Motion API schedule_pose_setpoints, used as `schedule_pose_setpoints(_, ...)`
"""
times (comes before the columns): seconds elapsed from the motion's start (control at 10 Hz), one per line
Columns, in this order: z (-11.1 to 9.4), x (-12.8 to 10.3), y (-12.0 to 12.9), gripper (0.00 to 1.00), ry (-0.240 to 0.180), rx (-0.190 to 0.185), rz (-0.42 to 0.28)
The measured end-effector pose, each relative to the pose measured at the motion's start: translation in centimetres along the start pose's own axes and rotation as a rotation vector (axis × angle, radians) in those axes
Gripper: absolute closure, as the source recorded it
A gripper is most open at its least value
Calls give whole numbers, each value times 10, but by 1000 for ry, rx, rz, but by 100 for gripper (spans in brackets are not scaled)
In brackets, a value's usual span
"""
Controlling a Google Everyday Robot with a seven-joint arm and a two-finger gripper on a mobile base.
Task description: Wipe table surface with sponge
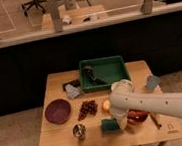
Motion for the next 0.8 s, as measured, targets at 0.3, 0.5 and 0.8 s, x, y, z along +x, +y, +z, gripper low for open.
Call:
schedule_pose_setpoints(0.3, -1, -32, -22, 95, -11, 13, -60)
schedule_pose_setpoints(0.5, 0, -51, -20, 95, -33, 6, -113)
schedule_pose_setpoints(0.8, 0, -61, -5, 95, -61, -20, -169)
